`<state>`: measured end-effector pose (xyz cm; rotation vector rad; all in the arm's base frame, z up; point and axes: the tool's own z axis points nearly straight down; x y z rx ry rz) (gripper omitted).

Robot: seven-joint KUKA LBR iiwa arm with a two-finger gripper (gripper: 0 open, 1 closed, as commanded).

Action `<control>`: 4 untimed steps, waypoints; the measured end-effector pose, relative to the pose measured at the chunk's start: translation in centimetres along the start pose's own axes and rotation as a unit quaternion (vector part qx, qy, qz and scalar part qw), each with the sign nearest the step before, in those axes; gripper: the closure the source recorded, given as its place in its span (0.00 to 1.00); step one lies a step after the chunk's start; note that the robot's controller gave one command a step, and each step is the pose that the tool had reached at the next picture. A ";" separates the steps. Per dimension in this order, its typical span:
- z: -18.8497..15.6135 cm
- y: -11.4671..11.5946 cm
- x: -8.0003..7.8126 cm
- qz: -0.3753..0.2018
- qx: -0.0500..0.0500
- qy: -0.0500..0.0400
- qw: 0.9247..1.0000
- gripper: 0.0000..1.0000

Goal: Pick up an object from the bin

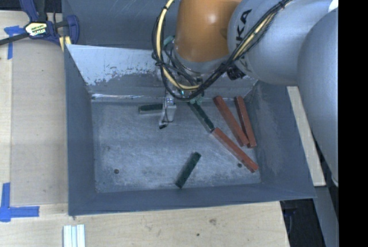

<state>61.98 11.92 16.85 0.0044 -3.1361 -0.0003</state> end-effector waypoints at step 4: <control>-16.2 -4.3 -0.4 -0.107 0.001 -0.007 0.994 1.00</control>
Offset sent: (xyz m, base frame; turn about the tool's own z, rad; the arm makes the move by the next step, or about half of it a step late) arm 0.0052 -0.0271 -0.0949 -0.0583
